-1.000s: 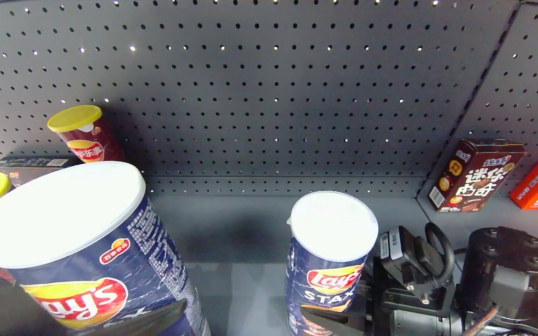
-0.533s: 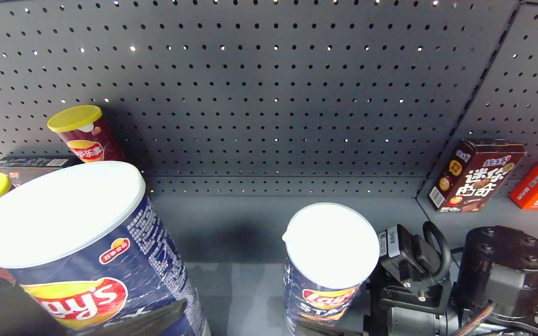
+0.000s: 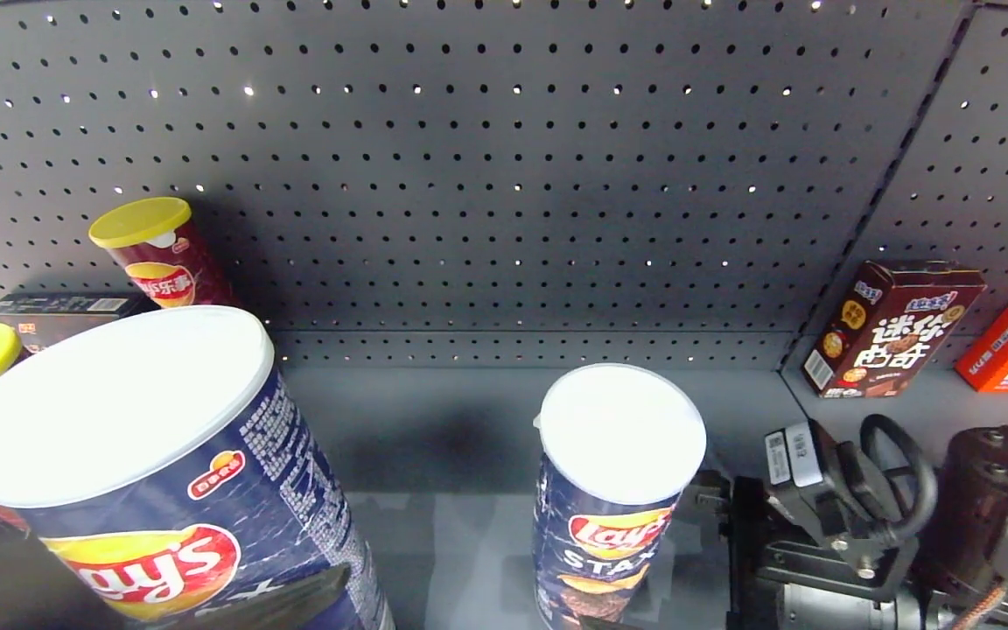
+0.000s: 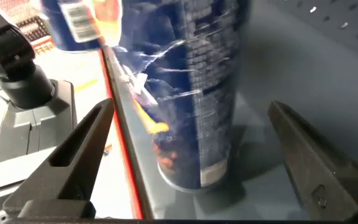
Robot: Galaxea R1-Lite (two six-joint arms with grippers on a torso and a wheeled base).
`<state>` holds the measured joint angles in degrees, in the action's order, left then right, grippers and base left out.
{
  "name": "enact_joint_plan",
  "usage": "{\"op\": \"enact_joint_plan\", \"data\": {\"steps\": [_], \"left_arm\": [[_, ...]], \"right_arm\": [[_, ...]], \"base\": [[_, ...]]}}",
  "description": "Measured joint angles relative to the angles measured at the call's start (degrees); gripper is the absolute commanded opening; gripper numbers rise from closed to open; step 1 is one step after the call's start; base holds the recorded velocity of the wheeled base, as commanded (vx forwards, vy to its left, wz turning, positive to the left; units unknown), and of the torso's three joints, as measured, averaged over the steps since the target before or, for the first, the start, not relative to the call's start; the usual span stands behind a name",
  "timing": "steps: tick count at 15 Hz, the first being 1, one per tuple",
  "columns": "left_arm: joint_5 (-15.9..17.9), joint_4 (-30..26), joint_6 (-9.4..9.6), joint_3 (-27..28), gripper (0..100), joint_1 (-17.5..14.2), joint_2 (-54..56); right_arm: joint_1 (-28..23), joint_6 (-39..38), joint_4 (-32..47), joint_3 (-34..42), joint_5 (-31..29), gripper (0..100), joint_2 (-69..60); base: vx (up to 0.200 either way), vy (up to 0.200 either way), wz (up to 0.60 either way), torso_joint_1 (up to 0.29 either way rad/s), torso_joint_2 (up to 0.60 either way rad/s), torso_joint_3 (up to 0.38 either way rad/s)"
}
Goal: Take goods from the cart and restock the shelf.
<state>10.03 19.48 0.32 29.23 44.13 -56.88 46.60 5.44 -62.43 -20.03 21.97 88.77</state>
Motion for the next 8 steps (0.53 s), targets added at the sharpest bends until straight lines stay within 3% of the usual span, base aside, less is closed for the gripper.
{"op": "enact_joint_plan", "data": {"steps": [8], "left_arm": [[0.1, 0.0, 0.01, 0.0, 0, 0.0, 0.0]], "right_arm": [[-2.1, -0.1, 0.8, 8.0, -4.9, 100, -16.1]], "base": [[0.0, 0.0, 0.0, 0.0, 0.0, 0.0]]}}
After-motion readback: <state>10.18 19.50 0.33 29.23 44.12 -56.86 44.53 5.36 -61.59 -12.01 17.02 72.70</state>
